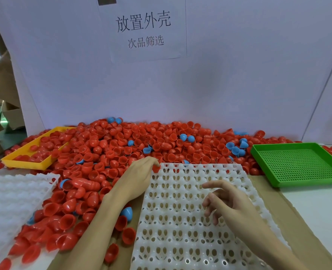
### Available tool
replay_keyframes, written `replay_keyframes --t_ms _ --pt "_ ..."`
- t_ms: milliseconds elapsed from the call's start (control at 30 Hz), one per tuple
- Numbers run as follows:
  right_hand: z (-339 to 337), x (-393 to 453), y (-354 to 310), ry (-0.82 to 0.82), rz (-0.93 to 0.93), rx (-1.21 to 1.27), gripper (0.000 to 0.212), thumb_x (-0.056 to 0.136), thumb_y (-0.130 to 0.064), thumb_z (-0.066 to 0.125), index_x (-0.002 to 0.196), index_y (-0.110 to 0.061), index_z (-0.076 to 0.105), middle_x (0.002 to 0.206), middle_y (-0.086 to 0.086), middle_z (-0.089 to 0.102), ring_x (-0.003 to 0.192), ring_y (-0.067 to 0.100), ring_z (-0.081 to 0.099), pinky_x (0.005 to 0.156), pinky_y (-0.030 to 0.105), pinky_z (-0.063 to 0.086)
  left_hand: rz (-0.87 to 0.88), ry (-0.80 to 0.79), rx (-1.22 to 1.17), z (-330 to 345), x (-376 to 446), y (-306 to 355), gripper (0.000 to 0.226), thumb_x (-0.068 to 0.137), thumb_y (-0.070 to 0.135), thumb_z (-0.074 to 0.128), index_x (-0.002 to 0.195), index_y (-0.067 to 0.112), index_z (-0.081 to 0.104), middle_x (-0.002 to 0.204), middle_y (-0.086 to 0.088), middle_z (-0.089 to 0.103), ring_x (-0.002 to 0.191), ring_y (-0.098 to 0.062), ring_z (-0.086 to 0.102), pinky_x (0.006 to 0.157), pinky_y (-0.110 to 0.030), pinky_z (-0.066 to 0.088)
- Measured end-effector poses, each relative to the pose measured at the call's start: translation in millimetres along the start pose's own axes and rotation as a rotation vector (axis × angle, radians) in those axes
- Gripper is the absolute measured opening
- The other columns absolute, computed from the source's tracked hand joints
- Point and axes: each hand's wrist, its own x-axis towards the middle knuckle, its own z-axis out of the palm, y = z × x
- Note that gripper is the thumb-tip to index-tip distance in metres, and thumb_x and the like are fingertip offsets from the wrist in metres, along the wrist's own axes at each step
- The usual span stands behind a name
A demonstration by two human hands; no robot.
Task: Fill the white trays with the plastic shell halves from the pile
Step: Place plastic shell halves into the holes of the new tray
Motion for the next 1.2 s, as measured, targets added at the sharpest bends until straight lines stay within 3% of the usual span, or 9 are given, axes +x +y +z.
replay_keyframes --t_ms 167,333,467,567,667,767,833,1000,1200 --pt "0.6 -1.1 -0.4 -0.007 -0.005 -0.017 0.024 0.105 -0.005 0.055 0.116 -0.021 0.068 0.086 0.009 0.075 0.075 0.025 0.073 0.060 0.027 0.056 0.038 0.148 -0.009 2.8 5.7 20.8 0.032 0.112 0.024 0.043 0.136 0.021 0.064 0.149 0.008 0.053 0.141 -0.006 0.042 0.118 -0.026 0.023" --pt "0.1 -1.1 -0.5 -0.009 -0.009 -0.014 0.024 0.105 -0.004 0.054 0.116 -0.019 0.069 0.085 0.009 0.074 0.074 0.025 0.073 0.059 0.027 0.056 0.009 -0.030 0.160 16.8 31.3 32.6 0.047 0.112 0.045 0.035 0.150 0.025 0.054 0.162 0.003 0.043 0.154 -0.014 0.026 0.125 -0.035 0.007" --pt "0.0 -2.3 -2.7 -0.017 -0.011 0.003 0.024 0.106 -0.003 0.053 0.116 -0.018 0.068 0.085 0.010 0.074 0.073 0.025 0.073 0.059 0.028 0.056 -0.039 -0.117 0.238 22.1 46.5 36.1 0.048 0.113 0.041 0.029 0.146 0.020 0.057 0.157 0.005 0.049 0.153 -0.012 0.026 0.124 -0.041 -0.002" --pt "-1.7 -2.1 -3.2 -0.023 0.001 0.021 0.024 0.106 -0.003 0.052 0.116 -0.017 0.068 0.085 0.010 0.074 0.073 0.025 0.073 0.059 0.028 0.056 0.017 0.074 0.241 19.3 42.0 38.1 0.039 0.109 0.026 0.043 0.144 0.019 0.058 0.151 0.007 0.053 0.145 -0.009 0.037 0.123 -0.039 0.003" --pt "-2.6 -1.9 -4.0 -0.027 0.006 0.045 0.024 0.106 -0.001 0.052 0.116 -0.016 0.068 0.084 0.011 0.074 0.073 0.024 0.073 0.059 0.028 0.056 0.059 0.235 0.179 7.2 31.8 45.9 0.046 0.103 0.020 0.056 0.149 0.013 0.054 0.157 0.002 0.047 0.146 -0.013 0.038 0.125 -0.040 0.015" --pt "-1.7 -1.5 -4.3 -0.014 0.009 0.046 0.024 0.106 -0.002 0.053 0.119 -0.017 0.067 0.086 0.010 0.075 0.073 0.024 0.074 0.059 0.029 0.057 0.068 0.229 -0.078 -6.1 14.2 64.2 0.047 0.101 0.026 0.065 0.146 0.018 0.056 0.148 0.008 0.052 0.140 -0.009 0.043 0.121 -0.036 0.026" --pt "-0.4 -2.0 -4.8 0.019 0.009 0.063 0.026 0.104 -0.008 0.059 0.125 -0.024 0.062 0.090 0.007 0.075 0.075 0.025 0.076 0.059 0.029 0.057 0.119 0.216 -0.194 -10.5 -5.7 78.4 0.038 0.098 0.037 0.070 0.133 0.026 0.065 0.132 0.018 0.060 0.128 0.000 0.051 0.115 -0.030 0.034" --pt "-0.7 -4.5 -8.0 -0.107 -0.115 -0.080 0.040 0.094 -0.030 0.075 0.130 -0.042 0.061 0.113 -0.010 0.073 0.093 0.018 0.077 0.073 0.032 0.063 0.223 0.158 -0.248 -5.5 -52.4 103.0 0.027 0.095 0.054 0.069 0.098 0.027 0.069 0.092 0.020 0.063 0.094 -0.007 0.062 0.085 -0.026 0.052" --pt "-1.3 -5.9 -10.0 -0.051 -0.184 -0.083 0.028 0.084 -0.032 0.084 0.109 -0.039 0.074 0.109 -0.005 0.075 0.088 0.019 0.075 0.072 0.038 0.064 0.294 0.238 -0.227 -6.0 -57.5 105.9 0.025 0.097 0.049 0.068 0.098 0.024 0.067 0.090 0.018 0.058 0.086 -0.005 0.058 0.080 -0.026 0.050"
